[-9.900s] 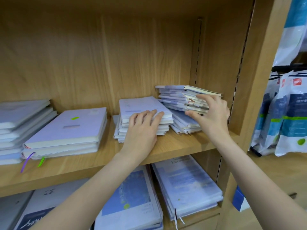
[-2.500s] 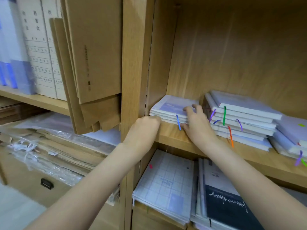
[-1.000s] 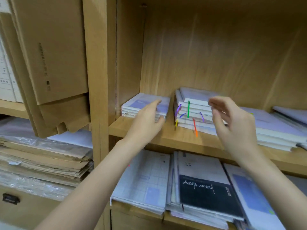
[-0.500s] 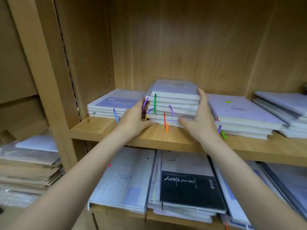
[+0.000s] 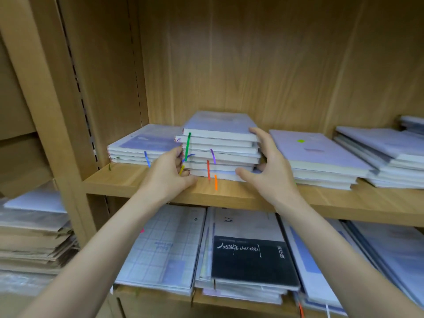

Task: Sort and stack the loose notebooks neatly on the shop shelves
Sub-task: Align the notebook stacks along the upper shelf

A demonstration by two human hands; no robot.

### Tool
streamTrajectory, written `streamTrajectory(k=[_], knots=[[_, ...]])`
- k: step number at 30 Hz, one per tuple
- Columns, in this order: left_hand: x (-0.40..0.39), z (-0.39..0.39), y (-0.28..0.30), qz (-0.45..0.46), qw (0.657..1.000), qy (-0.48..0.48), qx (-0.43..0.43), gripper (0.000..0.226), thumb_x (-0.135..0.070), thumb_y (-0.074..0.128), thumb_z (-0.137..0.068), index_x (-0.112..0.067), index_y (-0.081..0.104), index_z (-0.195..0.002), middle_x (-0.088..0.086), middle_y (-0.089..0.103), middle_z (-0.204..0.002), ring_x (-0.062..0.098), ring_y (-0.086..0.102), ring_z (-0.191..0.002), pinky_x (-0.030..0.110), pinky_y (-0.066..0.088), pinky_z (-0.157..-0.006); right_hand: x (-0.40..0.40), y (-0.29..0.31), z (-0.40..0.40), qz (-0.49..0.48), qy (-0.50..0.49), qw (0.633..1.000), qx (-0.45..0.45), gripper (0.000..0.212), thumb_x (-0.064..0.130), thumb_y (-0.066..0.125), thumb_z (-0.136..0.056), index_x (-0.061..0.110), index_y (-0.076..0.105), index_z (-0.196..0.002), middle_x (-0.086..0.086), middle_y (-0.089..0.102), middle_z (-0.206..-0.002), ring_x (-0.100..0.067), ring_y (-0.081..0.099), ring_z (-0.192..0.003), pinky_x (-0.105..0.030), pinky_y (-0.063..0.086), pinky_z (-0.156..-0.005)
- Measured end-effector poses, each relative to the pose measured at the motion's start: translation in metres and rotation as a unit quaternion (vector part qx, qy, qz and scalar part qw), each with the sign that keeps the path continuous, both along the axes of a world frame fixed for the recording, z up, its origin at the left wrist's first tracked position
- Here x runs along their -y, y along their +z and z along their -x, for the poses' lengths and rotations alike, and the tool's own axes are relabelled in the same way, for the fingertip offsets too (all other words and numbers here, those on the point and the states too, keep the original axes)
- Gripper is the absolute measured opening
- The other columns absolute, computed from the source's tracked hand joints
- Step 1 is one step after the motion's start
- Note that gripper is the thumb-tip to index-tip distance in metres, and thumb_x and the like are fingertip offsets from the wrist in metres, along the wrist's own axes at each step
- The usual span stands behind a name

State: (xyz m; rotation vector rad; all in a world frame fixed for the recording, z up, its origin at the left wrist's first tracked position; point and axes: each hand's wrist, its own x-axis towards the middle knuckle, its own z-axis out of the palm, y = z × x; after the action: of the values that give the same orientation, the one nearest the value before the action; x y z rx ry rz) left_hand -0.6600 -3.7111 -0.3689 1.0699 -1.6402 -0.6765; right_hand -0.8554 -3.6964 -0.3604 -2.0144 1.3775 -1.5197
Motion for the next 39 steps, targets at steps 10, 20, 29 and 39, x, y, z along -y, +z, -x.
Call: streamTrajectory(k=[10, 20, 29, 39], knots=[[-0.015, -0.012, 0.013, -0.065, 0.993, -0.076, 0.059, 0.050, -0.014, 0.072, -0.058, -0.035, 0.054, -0.100, -0.010, 0.067, -0.100, 0.007, 0.063, -0.100, 0.025, 0.046, -0.094, -0.012, -0.003, 0.001, -0.027, -0.053, 0.996, -0.073, 0.100, -0.001, 0.068, -0.072, 0.028, 0.010, -0.148, -0.004, 0.031, -0.146, -0.016, 0.031, -0.130, -0.005, 0.017, -0.084], [0.000, 0.001, 0.024, -0.096, 0.982, -0.076, 0.146, 0.062, -0.030, 0.076, -0.049, -0.010, 0.060, -0.106, 0.010, 0.068, -0.106, 0.027, 0.063, -0.099, 0.039, 0.046, -0.095, -0.017, -0.009, 0.010, -0.028, -0.072, 0.995, -0.070, 0.102, 0.004, 0.068, -0.072, 0.036, 0.007, -0.148, 0.008, 0.050, -0.107, -0.018, 0.044, -0.095, -0.017, 0.035, -0.072], [-0.004, 0.001, 0.014, -0.090, 0.988, -0.082, 0.098, 0.056, 0.004, 0.071, -0.076, -0.031, 0.048, -0.113, -0.009, 0.060, -0.116, 0.009, 0.057, -0.109, 0.018, 0.043, -0.096, -0.024, -0.008, 0.004, -0.021, -0.090, 0.991, -0.095, 0.096, 0.002, 0.067, -0.078, 0.030, 0.008, -0.149, -0.001, 0.045, -0.112, -0.015, 0.040, -0.100, -0.011, 0.023, -0.072], [-0.019, 0.000, 0.029, -0.157, 0.972, -0.100, 0.146, 0.066, 0.002, 0.064, -0.083, -0.023, 0.034, -0.137, -0.012, 0.045, -0.123, 0.008, 0.043, -0.122, 0.016, 0.032, -0.096, -0.025, -0.012, 0.002, -0.002, -0.111, 0.991, -0.079, 0.093, 0.001, 0.067, -0.080, 0.033, 0.012, -0.148, -0.009, 0.052, -0.124, -0.026, 0.047, -0.112, -0.019, 0.028, -0.078]])
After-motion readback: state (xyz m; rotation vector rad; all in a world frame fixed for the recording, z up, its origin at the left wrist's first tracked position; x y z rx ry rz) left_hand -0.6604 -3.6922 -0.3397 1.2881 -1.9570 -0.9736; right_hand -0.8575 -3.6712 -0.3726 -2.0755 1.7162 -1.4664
